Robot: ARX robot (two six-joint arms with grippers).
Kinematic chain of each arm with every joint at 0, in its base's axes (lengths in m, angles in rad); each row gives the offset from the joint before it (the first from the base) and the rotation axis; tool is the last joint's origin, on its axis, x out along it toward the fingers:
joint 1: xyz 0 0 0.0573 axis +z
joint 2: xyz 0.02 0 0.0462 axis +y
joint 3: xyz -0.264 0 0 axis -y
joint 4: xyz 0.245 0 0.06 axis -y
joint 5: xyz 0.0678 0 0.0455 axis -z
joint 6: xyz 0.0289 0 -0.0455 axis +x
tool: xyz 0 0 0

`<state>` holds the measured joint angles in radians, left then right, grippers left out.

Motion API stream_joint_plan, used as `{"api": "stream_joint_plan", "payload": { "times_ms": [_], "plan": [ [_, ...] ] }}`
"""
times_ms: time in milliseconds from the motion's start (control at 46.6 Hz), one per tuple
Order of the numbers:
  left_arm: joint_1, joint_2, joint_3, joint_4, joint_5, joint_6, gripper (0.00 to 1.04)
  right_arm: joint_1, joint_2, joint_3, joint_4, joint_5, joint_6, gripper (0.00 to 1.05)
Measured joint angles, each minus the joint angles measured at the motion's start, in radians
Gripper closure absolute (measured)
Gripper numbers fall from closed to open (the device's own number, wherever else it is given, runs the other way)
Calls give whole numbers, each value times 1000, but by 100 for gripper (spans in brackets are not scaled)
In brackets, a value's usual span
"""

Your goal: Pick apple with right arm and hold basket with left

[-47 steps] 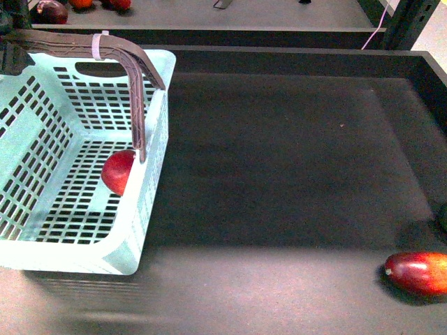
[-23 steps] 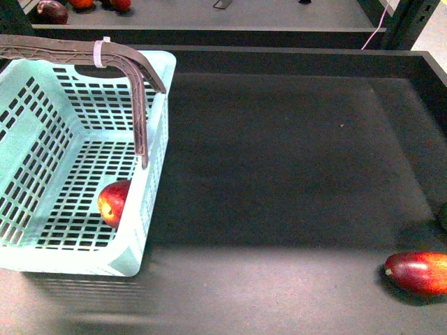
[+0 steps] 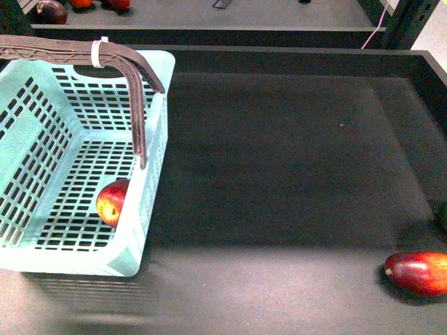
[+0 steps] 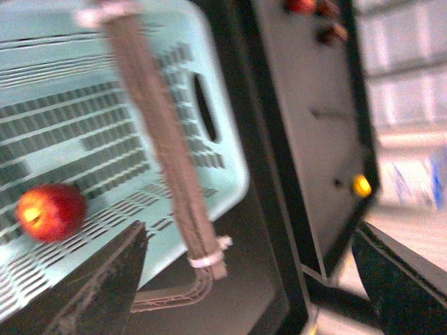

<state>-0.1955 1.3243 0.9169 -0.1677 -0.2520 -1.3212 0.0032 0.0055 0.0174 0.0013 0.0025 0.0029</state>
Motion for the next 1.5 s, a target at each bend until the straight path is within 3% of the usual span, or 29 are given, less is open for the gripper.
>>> {"api": "stream_joint_plan", "payload": {
  "times_ms": [64,86,150,236,451,773,1503],
  "plan": [
    [19,-58,-186,371,78,327,29,0,0,0,0,0,0,9],
    [24,-79,-258,521,96,507,34,0,0,0,0,0,0,9],
    [48,-144,-400,789,113,904,50,0,0,0,0,0,0,9],
    [71,-205,-485,869,126,1137,66,0,0,0,0,0,0,9],
    [101,-303,-631,887,164,1281,102,0,0,0,0,0,0,9],
    [191,-464,-759,865,245,1306,101,0,0,0,0,0,0,9],
    [192,-909,-902,580,252,1310,101,0,0,0,0,0,0,9]
  ]
}}
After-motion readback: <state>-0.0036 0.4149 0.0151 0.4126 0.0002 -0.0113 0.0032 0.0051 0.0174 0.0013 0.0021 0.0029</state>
